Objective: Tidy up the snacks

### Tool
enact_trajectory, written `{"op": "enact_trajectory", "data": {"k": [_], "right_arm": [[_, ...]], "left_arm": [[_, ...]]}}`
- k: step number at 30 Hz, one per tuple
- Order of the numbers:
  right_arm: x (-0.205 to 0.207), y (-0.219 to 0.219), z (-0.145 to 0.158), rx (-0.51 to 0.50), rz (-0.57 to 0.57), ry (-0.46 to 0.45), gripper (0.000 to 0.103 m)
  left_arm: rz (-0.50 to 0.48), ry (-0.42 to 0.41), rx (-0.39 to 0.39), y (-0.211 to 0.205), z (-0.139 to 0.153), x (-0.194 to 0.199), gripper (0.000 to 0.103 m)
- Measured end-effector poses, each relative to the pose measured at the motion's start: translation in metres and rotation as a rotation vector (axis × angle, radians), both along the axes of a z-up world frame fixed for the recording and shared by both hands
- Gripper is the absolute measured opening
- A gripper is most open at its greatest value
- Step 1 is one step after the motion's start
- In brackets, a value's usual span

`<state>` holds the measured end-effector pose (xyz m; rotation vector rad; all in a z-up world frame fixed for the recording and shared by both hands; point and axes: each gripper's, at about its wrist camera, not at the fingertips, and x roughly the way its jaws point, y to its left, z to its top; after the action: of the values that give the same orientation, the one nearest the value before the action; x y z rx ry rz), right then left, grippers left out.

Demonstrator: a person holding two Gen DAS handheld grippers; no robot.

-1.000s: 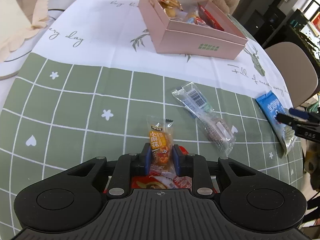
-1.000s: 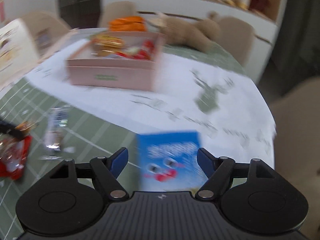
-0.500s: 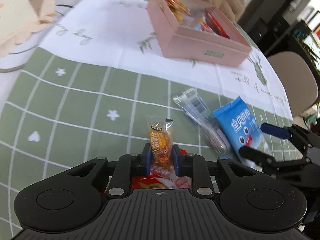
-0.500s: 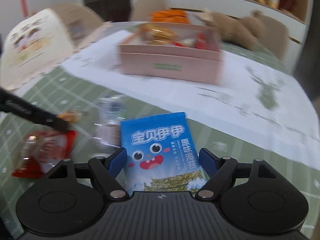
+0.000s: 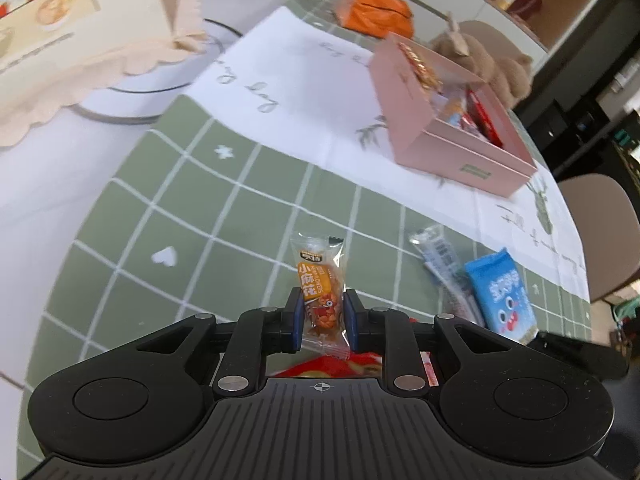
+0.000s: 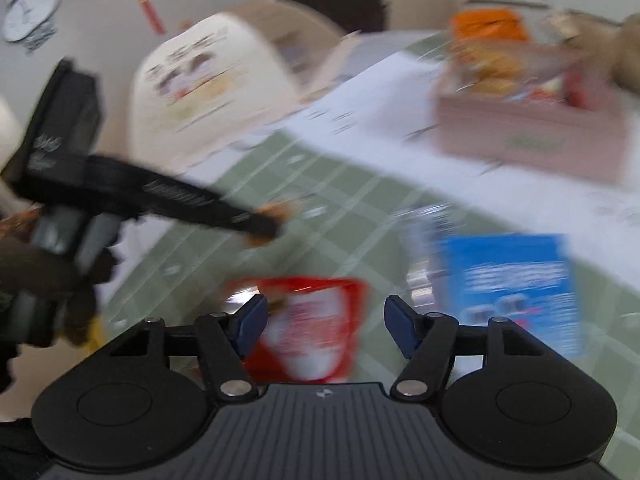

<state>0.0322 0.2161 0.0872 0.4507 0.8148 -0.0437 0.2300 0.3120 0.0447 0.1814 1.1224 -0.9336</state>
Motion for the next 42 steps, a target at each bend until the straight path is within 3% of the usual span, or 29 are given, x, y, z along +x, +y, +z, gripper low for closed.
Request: {"op": "enact_trajectory", "data": {"k": [6, 8, 11, 13, 15, 18, 20, 22, 24, 30, 34, 38, 39, 41, 42], "right_arm": [[0.021, 0.050, -0.013, -0.310, 0.218, 0.064, 0.078], [0.018, 0.050, -0.013, -0.385, 0.247, 0.035, 0.081], [0.014, 0.037, -0.012, -0.570, 0.181, 0.044, 0.081], [0.012, 0.026, -0.011, -0.659, 0.088, 0.103, 0.081], [0.008, 0.013, -0.002, -0.610, 0.036, 0.129, 0.080], [0.000, -0.005, 0.013, -0.274, 0.000, 0.089, 0.080], [0.005, -0.011, 0.005, -0.032, -0.001, 0.106, 0.080], [0.017, -0.009, -0.007, 0.042, -0.023, 0.132, 0.080], [0.035, -0.004, -0.015, -0.002, -0.073, 0.153, 0.080], [0.083, 0.010, -0.023, -0.127, -0.180, 0.128, 0.097], [0.092, 0.039, -0.030, -0.338, -0.092, 0.129, 0.099], [0.053, 0.039, -0.030, -0.291, 0.036, 0.102, 0.099], [0.042, 0.038, -0.029, -0.294, 0.054, 0.098, 0.098], [0.022, 0.033, -0.024, -0.288, 0.045, 0.091, 0.080], [0.013, 0.028, -0.021, -0.277, 0.034, 0.098, 0.076]], "left_arm": [[0.047, 0.010, 0.014, 0.017, 0.001, 0.008, 0.025], [0.034, 0.025, 0.016, 0.020, -0.001, 0.004, 0.025], [0.022, 0.049, 0.012, 0.021, -0.006, -0.002, 0.025], [0.022, 0.063, 0.006, 0.021, -0.010, -0.005, 0.025], [0.031, 0.065, 0.002, 0.021, -0.011, -0.006, 0.025], [0.067, 0.053, 0.002, 0.022, -0.010, -0.002, 0.025], [0.105, 0.031, 0.010, 0.027, -0.006, 0.002, 0.025], [0.131, 0.012, 0.009, 0.031, -0.002, 0.006, 0.025], [0.154, -0.005, 0.006, 0.037, 0.003, 0.011, 0.025], [0.202, -0.005, -0.005, 0.052, 0.006, 0.017, 0.025], [0.190, 0.014, -0.007, 0.055, 0.003, 0.015, 0.025], [0.130, 0.037, -0.014, 0.045, -0.001, 0.006, 0.025], [0.110, 0.040, -0.016, 0.041, -0.002, 0.002, 0.025], [0.068, 0.049, -0.019, 0.031, -0.004, -0.005, 0.025], [0.051, 0.053, -0.019, 0.026, -0.005, -0.008, 0.025]]}}
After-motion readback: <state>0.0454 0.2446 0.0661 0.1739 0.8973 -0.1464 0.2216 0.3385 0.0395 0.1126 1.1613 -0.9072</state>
